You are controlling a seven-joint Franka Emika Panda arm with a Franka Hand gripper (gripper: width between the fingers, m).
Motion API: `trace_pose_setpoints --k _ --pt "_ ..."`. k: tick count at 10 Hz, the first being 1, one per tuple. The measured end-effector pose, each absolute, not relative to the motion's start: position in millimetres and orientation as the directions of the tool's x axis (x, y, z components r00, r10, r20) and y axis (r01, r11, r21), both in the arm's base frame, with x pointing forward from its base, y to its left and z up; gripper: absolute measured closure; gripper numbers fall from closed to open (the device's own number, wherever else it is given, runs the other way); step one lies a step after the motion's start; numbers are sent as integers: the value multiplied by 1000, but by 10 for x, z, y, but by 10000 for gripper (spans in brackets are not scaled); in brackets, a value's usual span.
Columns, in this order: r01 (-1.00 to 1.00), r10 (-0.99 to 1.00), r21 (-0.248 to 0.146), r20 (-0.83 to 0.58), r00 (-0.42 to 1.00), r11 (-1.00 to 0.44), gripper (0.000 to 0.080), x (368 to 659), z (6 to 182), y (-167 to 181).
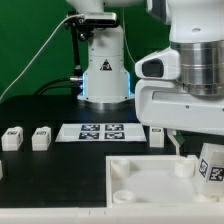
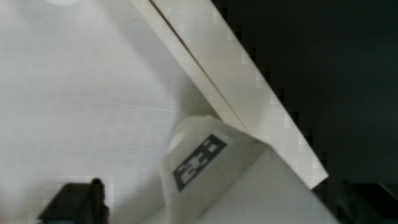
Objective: Assemble one leg
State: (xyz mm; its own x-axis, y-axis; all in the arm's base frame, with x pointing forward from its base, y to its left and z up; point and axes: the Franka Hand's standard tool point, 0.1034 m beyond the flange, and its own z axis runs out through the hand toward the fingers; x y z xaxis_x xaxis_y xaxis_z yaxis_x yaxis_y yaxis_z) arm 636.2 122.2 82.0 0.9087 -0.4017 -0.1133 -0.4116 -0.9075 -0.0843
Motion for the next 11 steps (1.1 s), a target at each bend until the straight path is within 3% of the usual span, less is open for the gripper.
trace_pose_setpoints --k 3,6,8,9,10,11 --pt "-41 -35 -77 -73 997 -996 151 6365 817 1184" --pt "24 30 -81 -68 997 -996 151 6367 816 1171" --pt "24 29 -81 -68 997 -996 389 6368 816 1168" --pt "23 29 -80 -67 997 -997 389 6369 815 1159" --pt "22 28 -80 -67 997 -997 509 6369 815 1154" --pt "22 28 -80 -67 997 -997 509 6370 815 1152"
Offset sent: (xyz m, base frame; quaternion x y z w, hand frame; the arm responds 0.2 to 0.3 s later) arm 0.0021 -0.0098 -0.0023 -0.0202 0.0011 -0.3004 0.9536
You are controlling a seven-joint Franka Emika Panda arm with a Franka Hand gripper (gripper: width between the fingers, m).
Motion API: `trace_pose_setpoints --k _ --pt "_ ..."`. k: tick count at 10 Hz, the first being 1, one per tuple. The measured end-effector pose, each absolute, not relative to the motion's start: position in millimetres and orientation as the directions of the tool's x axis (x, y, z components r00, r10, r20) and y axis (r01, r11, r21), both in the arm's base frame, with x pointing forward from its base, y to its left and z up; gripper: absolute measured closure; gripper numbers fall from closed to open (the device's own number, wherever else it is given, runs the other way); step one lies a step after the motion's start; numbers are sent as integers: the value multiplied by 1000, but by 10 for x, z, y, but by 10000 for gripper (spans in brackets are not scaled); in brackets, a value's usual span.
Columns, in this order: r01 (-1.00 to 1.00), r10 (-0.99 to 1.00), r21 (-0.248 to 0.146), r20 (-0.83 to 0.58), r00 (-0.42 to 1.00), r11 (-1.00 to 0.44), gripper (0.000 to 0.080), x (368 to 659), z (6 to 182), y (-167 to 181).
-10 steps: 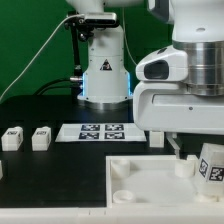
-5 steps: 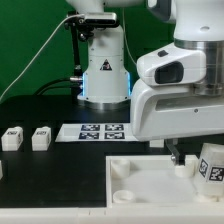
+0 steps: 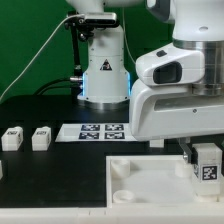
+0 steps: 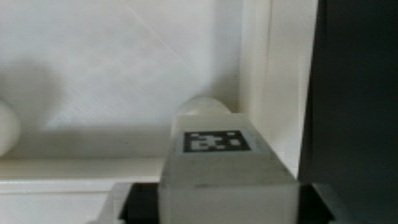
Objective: Assemble one leg
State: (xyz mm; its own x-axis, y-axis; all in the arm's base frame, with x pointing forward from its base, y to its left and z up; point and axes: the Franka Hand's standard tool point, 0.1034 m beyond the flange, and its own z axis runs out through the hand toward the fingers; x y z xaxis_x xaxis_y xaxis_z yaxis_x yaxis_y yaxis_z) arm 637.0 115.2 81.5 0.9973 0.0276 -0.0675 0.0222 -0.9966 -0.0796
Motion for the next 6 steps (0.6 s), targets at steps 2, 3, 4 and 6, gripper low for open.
trace_pose_setpoints --k 2,3,4,6 --pt "6 12 -80 -69 998 -997 509 6370 815 1152" --pt "-17 -12 -82 -64 998 -997 509 6372 814 1151" --pt "-168 -164 -91 -46 985 -982 508 6362 802 1148" --pt "-453 -450 -91 -48 892 -887 508 6357 799 1157"
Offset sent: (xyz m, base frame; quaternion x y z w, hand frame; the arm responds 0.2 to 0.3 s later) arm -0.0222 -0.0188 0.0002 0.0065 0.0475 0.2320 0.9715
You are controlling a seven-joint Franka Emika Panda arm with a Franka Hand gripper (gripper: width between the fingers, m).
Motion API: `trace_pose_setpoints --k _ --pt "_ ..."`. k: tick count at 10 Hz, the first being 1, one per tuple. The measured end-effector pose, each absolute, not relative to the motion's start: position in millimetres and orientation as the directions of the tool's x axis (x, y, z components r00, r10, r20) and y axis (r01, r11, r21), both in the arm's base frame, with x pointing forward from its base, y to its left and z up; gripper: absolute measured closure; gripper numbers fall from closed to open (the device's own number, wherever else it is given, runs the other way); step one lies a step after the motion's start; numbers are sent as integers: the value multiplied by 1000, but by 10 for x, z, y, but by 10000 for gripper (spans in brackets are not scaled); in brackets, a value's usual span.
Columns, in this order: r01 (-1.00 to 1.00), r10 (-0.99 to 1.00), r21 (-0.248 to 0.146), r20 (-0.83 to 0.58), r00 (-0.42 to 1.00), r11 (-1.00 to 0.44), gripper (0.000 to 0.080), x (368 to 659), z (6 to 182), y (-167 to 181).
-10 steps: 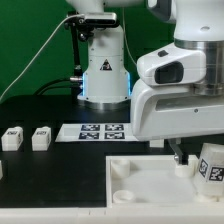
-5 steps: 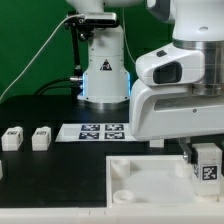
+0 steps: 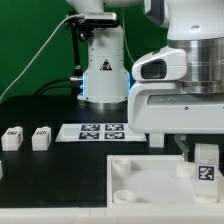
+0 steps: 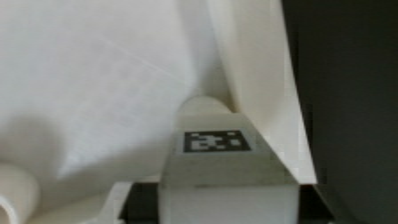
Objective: Assemble one leg
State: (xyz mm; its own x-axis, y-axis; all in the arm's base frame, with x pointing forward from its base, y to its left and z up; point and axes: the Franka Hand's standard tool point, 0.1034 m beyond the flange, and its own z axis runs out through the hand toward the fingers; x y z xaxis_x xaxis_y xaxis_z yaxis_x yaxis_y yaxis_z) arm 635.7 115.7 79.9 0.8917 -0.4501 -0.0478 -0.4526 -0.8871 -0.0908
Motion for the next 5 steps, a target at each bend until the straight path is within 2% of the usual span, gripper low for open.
trace_pose_setpoints --k 3,5 --pt "-700 -695 -85 -83 714 -709 508 6362 800 1158" --pt "-883 -876 -62 -117 469 -465 508 6370 801 1159"
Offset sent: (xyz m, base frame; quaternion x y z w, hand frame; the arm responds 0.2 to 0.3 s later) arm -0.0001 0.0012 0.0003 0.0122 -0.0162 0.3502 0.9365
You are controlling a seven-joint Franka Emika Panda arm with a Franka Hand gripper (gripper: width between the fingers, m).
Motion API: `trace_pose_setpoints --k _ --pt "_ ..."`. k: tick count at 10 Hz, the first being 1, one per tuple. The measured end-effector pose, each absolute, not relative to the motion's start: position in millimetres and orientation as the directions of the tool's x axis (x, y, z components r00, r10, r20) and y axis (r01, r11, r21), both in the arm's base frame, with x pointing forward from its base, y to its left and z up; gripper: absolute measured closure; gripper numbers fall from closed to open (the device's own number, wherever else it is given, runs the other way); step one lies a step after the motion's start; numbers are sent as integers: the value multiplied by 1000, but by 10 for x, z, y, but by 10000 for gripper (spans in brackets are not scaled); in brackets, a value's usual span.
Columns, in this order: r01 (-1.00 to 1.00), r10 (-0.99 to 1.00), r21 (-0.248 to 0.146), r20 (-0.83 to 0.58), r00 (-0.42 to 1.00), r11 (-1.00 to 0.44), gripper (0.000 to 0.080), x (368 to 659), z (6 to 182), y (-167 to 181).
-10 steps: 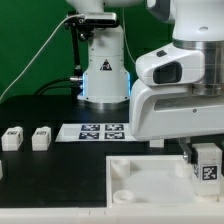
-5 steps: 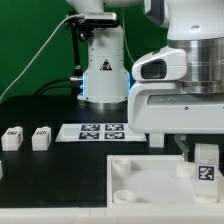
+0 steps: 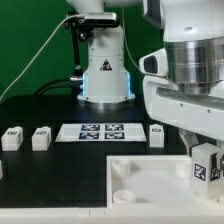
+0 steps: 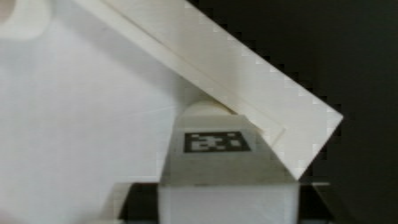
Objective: Assemble one leg
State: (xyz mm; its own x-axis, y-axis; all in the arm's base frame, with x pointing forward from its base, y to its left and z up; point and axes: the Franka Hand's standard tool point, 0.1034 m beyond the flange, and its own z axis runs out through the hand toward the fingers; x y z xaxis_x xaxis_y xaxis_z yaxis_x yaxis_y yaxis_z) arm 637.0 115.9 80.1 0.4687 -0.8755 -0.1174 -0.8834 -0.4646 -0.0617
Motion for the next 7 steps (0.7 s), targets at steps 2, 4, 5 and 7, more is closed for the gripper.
trace_pose_setpoints --k 2,4,5,7 --pt "-938 -929 -33 -130 347 -346 508 6394 793 1157" --pt "-934 -925 -35 -130 356 -355 395 6391 786 1161" --pt "-920 -911 -39 -129 391 -389 260 6389 784 1161" --pt "-855 -846 -53 -120 519 -517 173 6386 780 1151"
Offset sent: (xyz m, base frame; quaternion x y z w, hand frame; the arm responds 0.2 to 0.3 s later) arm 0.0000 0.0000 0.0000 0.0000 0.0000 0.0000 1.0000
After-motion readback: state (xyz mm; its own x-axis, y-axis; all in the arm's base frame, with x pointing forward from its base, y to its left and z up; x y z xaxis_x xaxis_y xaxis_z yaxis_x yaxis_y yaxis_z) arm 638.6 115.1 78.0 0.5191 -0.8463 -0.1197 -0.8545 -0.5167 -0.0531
